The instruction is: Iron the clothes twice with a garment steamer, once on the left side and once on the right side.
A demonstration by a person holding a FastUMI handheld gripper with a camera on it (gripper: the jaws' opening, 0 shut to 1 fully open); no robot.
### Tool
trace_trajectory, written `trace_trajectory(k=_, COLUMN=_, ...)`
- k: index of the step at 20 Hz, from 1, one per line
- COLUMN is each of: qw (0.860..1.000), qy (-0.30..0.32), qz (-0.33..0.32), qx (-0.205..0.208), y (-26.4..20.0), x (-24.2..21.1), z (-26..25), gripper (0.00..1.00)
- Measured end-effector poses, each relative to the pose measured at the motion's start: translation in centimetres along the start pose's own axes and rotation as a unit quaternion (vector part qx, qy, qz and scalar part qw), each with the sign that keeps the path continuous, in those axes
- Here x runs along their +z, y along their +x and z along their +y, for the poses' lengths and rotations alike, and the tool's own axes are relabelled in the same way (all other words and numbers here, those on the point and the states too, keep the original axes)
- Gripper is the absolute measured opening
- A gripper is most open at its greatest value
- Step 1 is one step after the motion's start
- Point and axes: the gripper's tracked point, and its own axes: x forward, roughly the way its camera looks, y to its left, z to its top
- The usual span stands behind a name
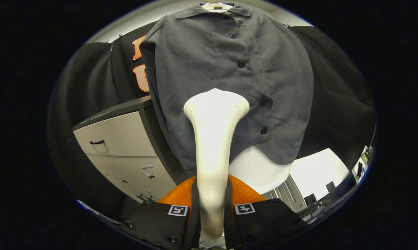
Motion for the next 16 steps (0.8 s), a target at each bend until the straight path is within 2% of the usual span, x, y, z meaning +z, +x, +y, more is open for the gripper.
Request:
trace_trajectory(k=10, qw=0.999, qy=0.002, qz=-0.046, qx=-0.025, y=-3.9, x=7.6, z=-4.2, gripper=0.34)
trace_trajectory(k=16, qw=0.997, qy=-0.013, qz=-0.070, qx=-0.018, y=-4.5, x=13.4, z=-6.8, gripper=0.35)
